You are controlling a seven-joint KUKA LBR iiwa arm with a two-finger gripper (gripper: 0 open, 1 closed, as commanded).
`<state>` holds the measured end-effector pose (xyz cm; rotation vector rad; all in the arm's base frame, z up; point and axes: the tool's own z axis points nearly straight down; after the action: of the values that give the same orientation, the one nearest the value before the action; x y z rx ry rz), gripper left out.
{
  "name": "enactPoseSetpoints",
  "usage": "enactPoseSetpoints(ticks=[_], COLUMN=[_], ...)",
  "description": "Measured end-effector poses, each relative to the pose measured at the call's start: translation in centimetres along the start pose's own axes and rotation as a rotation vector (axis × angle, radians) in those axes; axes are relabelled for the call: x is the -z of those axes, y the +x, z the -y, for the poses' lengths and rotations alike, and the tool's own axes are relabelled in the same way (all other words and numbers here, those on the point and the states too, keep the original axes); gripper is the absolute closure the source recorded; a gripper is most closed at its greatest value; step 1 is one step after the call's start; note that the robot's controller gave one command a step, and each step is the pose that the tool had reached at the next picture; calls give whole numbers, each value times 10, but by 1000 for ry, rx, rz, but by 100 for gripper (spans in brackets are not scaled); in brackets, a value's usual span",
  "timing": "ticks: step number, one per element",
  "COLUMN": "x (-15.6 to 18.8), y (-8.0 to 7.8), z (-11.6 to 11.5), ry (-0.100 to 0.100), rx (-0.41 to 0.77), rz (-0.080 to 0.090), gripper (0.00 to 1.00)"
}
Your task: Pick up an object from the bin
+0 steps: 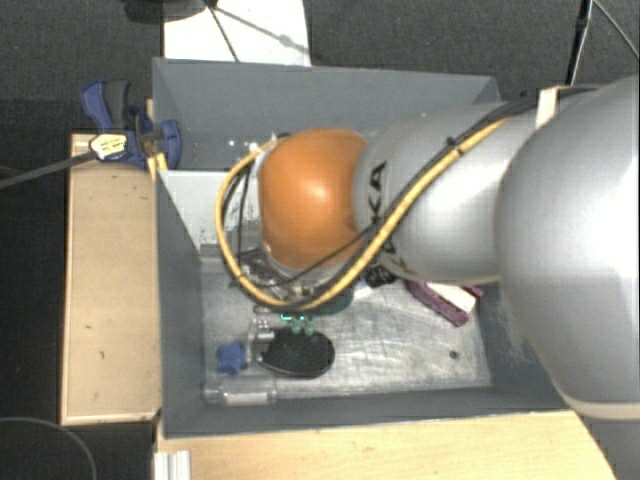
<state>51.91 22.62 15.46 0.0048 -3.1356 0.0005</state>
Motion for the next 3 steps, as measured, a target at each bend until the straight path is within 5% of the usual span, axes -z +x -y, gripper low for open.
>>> enactPoseSetpoints(ticks=[1,2,3], x=[-58,-64,-7], y=[6,14,23], z=[-8,-6,-12], ry=[-5,-1,-2], rx=[450,450,444], rz=[38,11,14], gripper=[0,100,100])
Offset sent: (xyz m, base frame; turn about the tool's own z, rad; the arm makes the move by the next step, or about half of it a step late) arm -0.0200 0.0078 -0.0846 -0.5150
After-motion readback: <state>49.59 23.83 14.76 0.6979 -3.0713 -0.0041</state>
